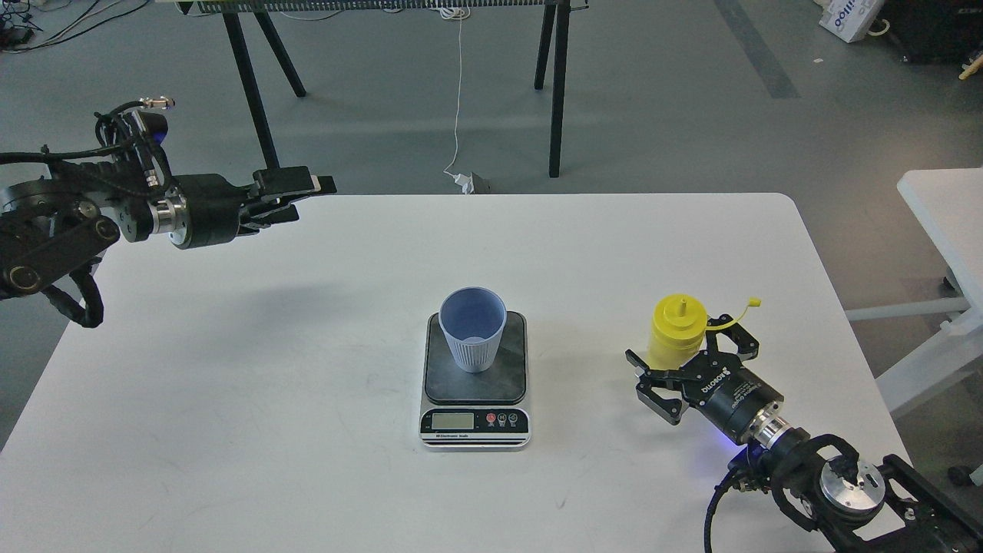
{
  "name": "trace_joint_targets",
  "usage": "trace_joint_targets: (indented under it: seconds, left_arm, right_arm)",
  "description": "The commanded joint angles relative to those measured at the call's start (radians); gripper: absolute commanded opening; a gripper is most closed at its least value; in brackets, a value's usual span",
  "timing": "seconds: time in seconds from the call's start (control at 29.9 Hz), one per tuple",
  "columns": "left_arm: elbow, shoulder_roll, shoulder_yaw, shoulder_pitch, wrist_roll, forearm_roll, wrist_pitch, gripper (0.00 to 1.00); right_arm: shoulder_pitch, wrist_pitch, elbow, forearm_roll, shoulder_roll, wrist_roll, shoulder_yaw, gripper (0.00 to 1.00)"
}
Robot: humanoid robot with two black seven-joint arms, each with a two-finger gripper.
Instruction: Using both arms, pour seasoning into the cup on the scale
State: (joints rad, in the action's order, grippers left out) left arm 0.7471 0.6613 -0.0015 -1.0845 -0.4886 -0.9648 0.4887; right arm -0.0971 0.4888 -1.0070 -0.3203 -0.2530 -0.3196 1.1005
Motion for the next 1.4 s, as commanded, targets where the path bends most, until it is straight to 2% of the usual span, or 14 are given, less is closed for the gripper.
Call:
trace_joint_targets:
  seconds: [0.0,0.37,0.97,1.17,1.37]
  left_arm:
    - [0.000,0.006,0.000,-0.008,0.000,0.000,0.000,0.99]
    - [0.000,0.006,0.000,-0.002,0.000,0.000,0.000,0.99]
    - [-0.002,0.011,0.000,0.000,0.000,0.001,0.000,0.99]
    - [-0.002,0.012,-0.002,0.000,0.000,0.006,0.000,0.99]
    - [-0.002,0.008,-0.012,0.001,0.000,0.012,0.000,0.99]
  right_arm:
    - [0.034,0.000,-0.045,-0.003,-0.038,-0.001,0.005,0.99]
    - [0.168,0.000,-0.197,-0.005,-0.117,0.000,0.047,0.99]
    - [0.367,0.000,-0.292,-0.008,-0.249,0.005,0.108,0.99]
    - [0.461,0.000,-0.347,-0.008,-0.344,0.011,0.235,0.99]
    - [0.410,0.000,-0.346,-0.008,-0.357,0.011,0.433,0.99]
